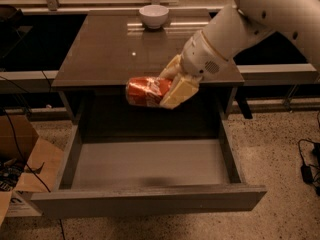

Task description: Place coke can into top drawer

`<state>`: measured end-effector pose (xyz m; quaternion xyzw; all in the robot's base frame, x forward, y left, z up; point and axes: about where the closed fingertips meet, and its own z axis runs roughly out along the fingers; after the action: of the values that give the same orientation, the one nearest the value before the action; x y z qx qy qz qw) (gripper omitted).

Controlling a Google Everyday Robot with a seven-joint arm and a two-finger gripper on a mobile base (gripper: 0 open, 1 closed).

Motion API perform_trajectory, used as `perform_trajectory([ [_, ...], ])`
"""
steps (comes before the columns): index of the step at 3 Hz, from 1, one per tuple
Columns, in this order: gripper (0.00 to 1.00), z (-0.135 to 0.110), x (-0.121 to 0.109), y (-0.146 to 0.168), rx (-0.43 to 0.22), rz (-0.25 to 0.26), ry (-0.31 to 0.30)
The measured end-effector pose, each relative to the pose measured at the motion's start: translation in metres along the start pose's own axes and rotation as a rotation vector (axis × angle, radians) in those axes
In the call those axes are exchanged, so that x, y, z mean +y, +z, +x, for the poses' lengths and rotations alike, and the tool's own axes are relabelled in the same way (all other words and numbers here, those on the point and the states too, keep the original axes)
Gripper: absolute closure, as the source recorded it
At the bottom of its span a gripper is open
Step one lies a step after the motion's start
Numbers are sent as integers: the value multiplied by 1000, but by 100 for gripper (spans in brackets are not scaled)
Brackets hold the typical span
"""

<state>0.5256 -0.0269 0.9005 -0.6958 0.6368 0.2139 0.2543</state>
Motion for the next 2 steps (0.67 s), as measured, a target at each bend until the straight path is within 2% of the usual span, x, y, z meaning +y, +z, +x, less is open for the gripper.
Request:
perform_trajectory([
  [1,100,32,29,41,-7,-38,91],
  [2,100,73,43,79,12,-49,181],
])
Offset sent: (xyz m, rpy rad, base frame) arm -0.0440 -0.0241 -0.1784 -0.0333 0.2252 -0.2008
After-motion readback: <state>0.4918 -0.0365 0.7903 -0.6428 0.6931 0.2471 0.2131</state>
